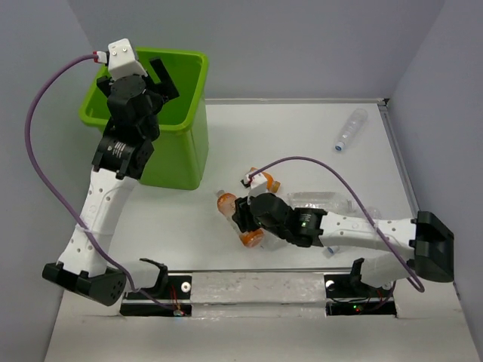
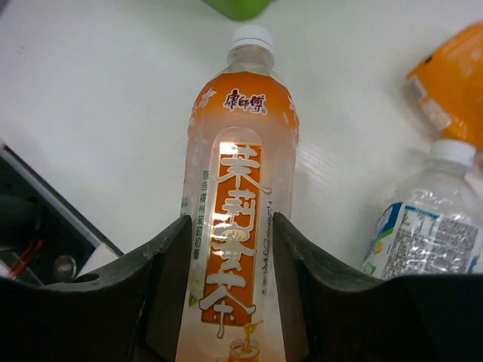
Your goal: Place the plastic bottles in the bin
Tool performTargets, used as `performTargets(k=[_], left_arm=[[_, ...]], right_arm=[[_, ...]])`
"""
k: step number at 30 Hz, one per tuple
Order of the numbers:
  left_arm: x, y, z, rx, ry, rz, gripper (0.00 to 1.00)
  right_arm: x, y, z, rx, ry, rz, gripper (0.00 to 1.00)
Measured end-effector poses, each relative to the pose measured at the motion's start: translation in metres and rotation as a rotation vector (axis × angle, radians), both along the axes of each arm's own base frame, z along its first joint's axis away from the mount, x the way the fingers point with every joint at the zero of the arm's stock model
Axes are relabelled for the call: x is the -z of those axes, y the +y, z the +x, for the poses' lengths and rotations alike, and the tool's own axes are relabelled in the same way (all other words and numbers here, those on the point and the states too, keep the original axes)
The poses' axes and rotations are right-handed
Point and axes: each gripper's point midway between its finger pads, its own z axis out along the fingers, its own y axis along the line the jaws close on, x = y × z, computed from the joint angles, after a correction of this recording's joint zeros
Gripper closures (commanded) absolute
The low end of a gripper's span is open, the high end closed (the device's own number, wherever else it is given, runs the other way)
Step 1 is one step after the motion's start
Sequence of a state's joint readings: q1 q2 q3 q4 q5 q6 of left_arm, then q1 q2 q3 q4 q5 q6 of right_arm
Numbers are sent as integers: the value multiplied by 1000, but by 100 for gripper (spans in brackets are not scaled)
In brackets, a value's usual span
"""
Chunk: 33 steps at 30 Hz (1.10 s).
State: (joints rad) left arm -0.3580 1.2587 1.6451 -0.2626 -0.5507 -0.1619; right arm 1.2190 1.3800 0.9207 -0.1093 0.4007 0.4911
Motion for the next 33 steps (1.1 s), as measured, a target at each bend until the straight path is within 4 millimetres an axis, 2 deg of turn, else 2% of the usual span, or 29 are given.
performTargets(k=[4,8,9,12,15,18,20,23,25,27,29,31,32,33], left_arm=[[-15,-11,-30,124,-48,-55,1],[-12,-10,-78,215,-86,-103,1],[-8,-9,-92,235,-89,-112,1],[10,-6,-118,269,-75,-127,1],[25,-1,-145,291,-74,-146,1],[44,2,-160,299,-40,-155,1],[60,1,-166,314,-9,-167,1],[88,-7,-175,359,51,-187,1],[106,-16,-179,407,94,-206,1],[125,-30,-181,471,143,-232,1],[152,-51,-184,569,215,-274,1],[177,-68,-187,643,289,-309,1],[192,-77,-188,684,331,-332,1],[207,-86,-191,722,378,-355,1]], right_arm=[[-66,0,3,-36,-110,95,79],[-157,5,10,-66,-261,213,80],[-185,6,11,-71,-304,256,80],[-243,6,12,-85,-402,325,80],[-289,9,15,-96,-488,360,80],[-338,24,24,-96,-587,390,80],[-366,38,39,-89,-652,404,80],[-390,62,67,-77,-716,416,80],[-408,81,97,-56,-759,439,80],[-416,98,129,-31,-795,462,83],[-415,116,158,-14,-822,502,86],[-397,133,183,-16,-827,524,80],[-390,139,190,-23,-828,533,66],[-378,146,199,-34,-825,537,58]])
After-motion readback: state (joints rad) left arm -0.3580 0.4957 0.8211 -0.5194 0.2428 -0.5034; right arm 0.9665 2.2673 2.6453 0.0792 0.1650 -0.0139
